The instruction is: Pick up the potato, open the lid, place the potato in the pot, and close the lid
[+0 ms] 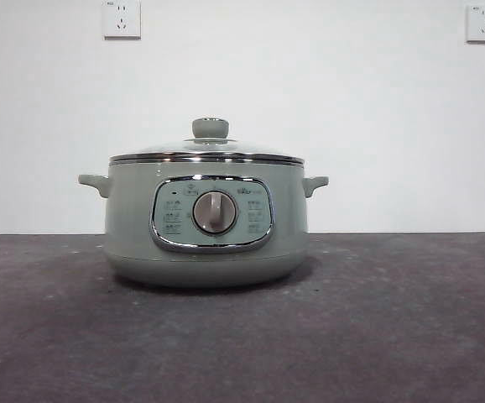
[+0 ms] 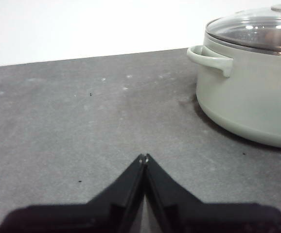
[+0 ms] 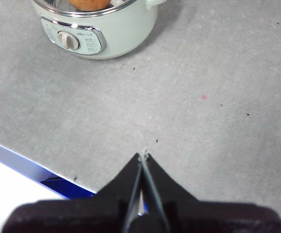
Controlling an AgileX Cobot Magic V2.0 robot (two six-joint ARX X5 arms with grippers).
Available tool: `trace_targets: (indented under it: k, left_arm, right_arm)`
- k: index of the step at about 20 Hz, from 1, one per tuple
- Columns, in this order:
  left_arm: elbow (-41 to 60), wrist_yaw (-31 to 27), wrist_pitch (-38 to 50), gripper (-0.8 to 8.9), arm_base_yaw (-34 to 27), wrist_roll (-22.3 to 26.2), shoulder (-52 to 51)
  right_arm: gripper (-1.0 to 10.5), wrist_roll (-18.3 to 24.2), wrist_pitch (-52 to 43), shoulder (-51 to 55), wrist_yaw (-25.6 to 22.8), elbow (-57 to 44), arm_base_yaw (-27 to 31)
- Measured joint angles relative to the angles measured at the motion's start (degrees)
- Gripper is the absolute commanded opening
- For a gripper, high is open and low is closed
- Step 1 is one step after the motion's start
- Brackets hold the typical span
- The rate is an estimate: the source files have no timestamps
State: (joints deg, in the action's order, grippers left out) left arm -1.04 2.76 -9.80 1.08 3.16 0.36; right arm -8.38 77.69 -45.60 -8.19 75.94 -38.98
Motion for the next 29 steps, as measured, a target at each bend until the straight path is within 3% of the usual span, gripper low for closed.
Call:
trace_targets:
  k: [15, 18, 20, 22, 24, 29]
  left_arm:
    - [0.00, 0.44, 0.02, -0.03, 0.00, -0.20, 1.51]
    - [0.00, 0.44, 0.04, -0.03, 0.00, -0.20, 1.51]
    - [0.00, 0.46, 0.02, -0.03, 0.00, -0.20, 1.51]
    - [0.00, 0.46, 0.02, -0.03, 0.00, -0.20, 1.51]
    - [0.00, 0.46, 0.02, -0.03, 0.00, -0.20, 1.51]
    - [0.00, 0.44, 0.02, -0.03, 0.00, -0.20, 1.51]
  right_arm:
    - [-0.2, 0.00, 0.00, 0.00, -0.70, 0.00, 0.31]
    - [-0.1, 0.02, 0.00, 2.49, -1.01, -1.36, 3.45]
    - [-0.1, 0.42, -0.79, 6.97, -2.73, -5.57, 8.57]
    - [-0.1, 0.87, -8.92, 13.77, -4.42, -14.23, 15.43]
    - [-0.1, 1.73, -23.58, 20.15, -2.86, -25.11, 22.23]
    - [-0.1, 2.03, -60.61, 32.37, 18.25, -49.55, 36.20]
